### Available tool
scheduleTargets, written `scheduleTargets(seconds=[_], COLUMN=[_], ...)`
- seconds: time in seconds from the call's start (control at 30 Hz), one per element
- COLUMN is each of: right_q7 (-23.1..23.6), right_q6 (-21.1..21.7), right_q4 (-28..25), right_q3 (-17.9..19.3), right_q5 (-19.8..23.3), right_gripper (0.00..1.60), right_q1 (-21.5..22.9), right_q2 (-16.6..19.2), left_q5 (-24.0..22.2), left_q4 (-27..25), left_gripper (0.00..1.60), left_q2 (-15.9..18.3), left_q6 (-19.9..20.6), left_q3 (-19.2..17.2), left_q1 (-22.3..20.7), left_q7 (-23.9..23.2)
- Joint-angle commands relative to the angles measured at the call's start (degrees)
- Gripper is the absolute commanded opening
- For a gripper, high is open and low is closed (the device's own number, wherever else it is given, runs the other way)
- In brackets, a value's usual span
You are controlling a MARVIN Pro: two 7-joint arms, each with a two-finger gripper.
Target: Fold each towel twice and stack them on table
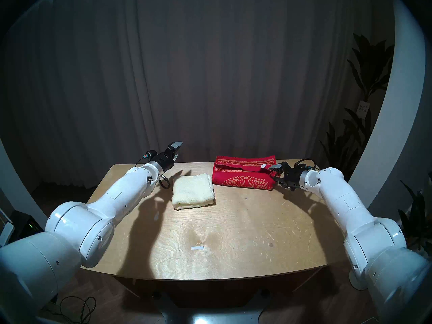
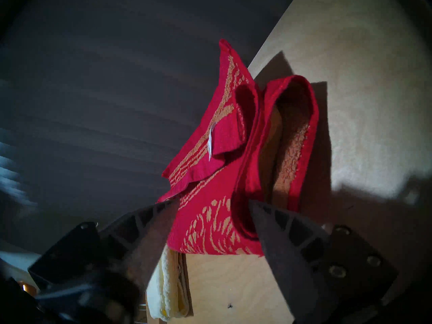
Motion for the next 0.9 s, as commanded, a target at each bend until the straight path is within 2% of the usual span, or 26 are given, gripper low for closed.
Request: scheduleTargets(seconds=[0.0, 0.07, 0.1, 0.13, 0.2, 0.23, 0.5, 0.87], right_q7=[-0.66, -1.04, -1.16, -1.40, -1.89, -2.06, -3.98, -6.68], right_q6=[1.56, 2.06, 2.27, 2.50, 2.94, 3.04, 3.68, 3.73], right_q4=[-3.73, -4.31, -4.53, -4.85, -5.49, -5.72, -8.67, -12.61], right_q3=[-0.94, -1.50, -1.70, -1.99, -2.43, -2.55, -2.72, -0.63], right_q5=[-0.62, -1.05, -1.19, -1.43, -1.80, -1.92, -2.87, -4.05], right_gripper=[1.14, 0.93, 0.75, 0.72, 0.28, 0.00, 0.00, 0.00], right_q1=[-0.31, -0.86, -1.11, -1.36, -1.82, -1.96, -2.53, -2.32], right_q2=[0.50, 0.74, 0.80, 0.94, 1.16, 1.26, 3.55, 7.92], left_q5=[-0.38, -0.51, -0.57, -0.65, -0.78, -0.82, -1.28, -1.82], left_q4=[-1.05, -1.12, -1.16, -1.20, -1.30, -1.34, -1.99, -3.33], left_gripper=[1.60, 1.60, 1.60, 1.60, 1.60, 1.60, 1.60, 1.60], left_q2=[1.43, 1.66, 1.74, 1.84, 2.03, 2.08, 2.51, 2.58], left_q6=[-0.12, -0.10, -0.09, -0.07, -0.05, -0.05, 0.02, 0.13], left_q3=[-0.61, -0.75, -0.80, -0.86, -0.96, -0.99, -1.28, -1.38], left_q1=[-0.07, 0.24, 0.35, 0.50, 0.73, 0.81, 1.59, 2.72], left_q7=[-0.90, -1.00, -1.05, -1.10, -1.20, -1.23, -1.76, -2.56])
